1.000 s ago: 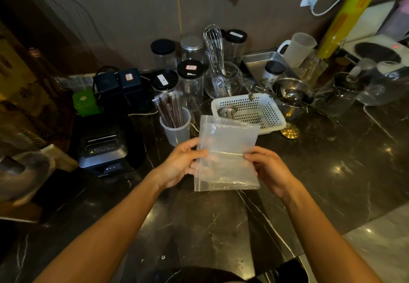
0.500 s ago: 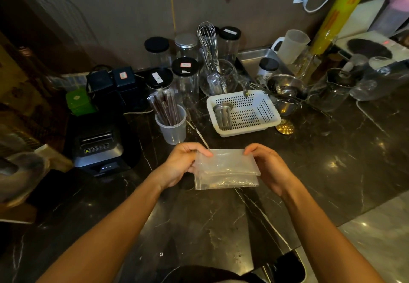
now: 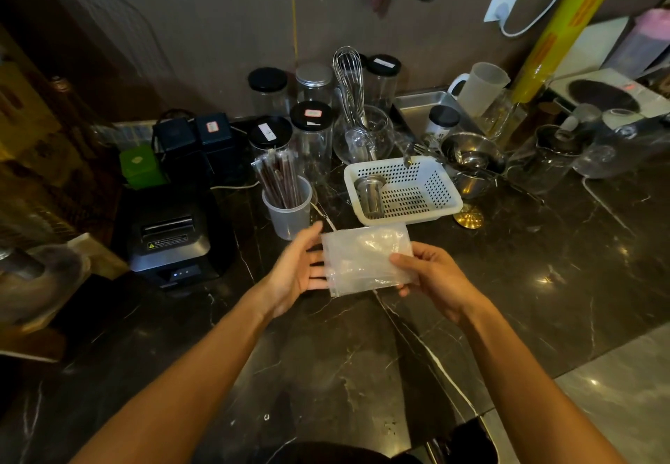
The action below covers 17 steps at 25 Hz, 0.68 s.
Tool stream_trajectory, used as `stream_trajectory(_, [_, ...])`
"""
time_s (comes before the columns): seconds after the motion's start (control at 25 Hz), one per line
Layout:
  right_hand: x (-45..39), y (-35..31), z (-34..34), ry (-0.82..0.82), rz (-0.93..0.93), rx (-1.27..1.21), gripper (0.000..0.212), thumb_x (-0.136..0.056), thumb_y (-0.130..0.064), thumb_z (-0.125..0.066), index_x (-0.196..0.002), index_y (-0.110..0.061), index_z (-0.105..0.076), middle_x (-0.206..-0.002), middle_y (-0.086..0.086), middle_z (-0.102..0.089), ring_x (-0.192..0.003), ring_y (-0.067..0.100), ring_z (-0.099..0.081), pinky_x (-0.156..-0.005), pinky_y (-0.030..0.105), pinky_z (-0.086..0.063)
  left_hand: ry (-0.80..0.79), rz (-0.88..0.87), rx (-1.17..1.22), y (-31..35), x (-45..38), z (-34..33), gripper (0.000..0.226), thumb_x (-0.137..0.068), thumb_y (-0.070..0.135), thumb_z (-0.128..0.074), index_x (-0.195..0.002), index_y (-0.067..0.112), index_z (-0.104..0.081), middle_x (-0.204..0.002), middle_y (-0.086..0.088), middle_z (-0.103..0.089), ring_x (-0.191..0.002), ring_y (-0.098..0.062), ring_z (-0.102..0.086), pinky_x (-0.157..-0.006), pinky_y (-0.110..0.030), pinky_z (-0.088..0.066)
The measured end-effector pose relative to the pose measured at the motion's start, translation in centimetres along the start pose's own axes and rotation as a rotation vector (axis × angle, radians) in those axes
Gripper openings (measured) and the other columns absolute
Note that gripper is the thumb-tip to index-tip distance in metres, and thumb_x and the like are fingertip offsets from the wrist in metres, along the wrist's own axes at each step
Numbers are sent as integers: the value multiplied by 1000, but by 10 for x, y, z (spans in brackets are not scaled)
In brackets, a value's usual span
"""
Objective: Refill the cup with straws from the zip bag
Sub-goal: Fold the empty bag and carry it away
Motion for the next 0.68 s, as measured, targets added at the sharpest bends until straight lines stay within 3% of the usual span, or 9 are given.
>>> stream_trajectory(0.16, [11, 1, -3, 55, 16, 66, 26, -95, -15, -71, -120, -7, -73, -114, 12, -78, -90, 22, -77, -62, 27, -59, -87, 75, -107, -19, 5, -1, 46, -98, 32, -65, -141, 17, -57, -132, -13, -71, -119, -30, -71, -106, -52, -53])
stream_trajectory(0.36, [33, 14, -5, 168, -37, 93, 24, -95, -21, -73, -113, -6, -73, -106, 9, -81, -84, 21, -76, -64, 29, -58, 8, -60, -162, -19, 9, 1, 38, -94, 11, -71, -131, 13, -66, -122, -7, -76, -113, -24, -74, -87, -39, -64])
stream_trajectory(0.52, [58, 30, 4, 279, -66, 23, 20, -95, -20, -74, -107, -4, -72, -94, 12, -80, -67, 18, -71, -53, 25, -54, 50, -16, -142, -27, 6, -15, 38, -94, 18, -72, -131, 17, -66, -125, -7, -74, -112, -23, -74, -95, -45, -61])
stream_trajectory(0.68, [100, 55, 35, 483, -56, -96, 6, -96, -13, -72, -97, -8, -69, -73, 6, -74, -49, 12, -64, -42, 21, -49, -138, 137, -199, -55, 3, -65, 46, -90, 21, -77, -132, 22, -59, -119, -6, -74, -108, -28, -74, -85, -44, -64])
Point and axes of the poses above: each hand's wrist, its own x-axis away from the middle knuckle, its own z-axis out of the back of the hand, y = z × x, the point moved 7 cm from there along -x, towards the middle knuckle
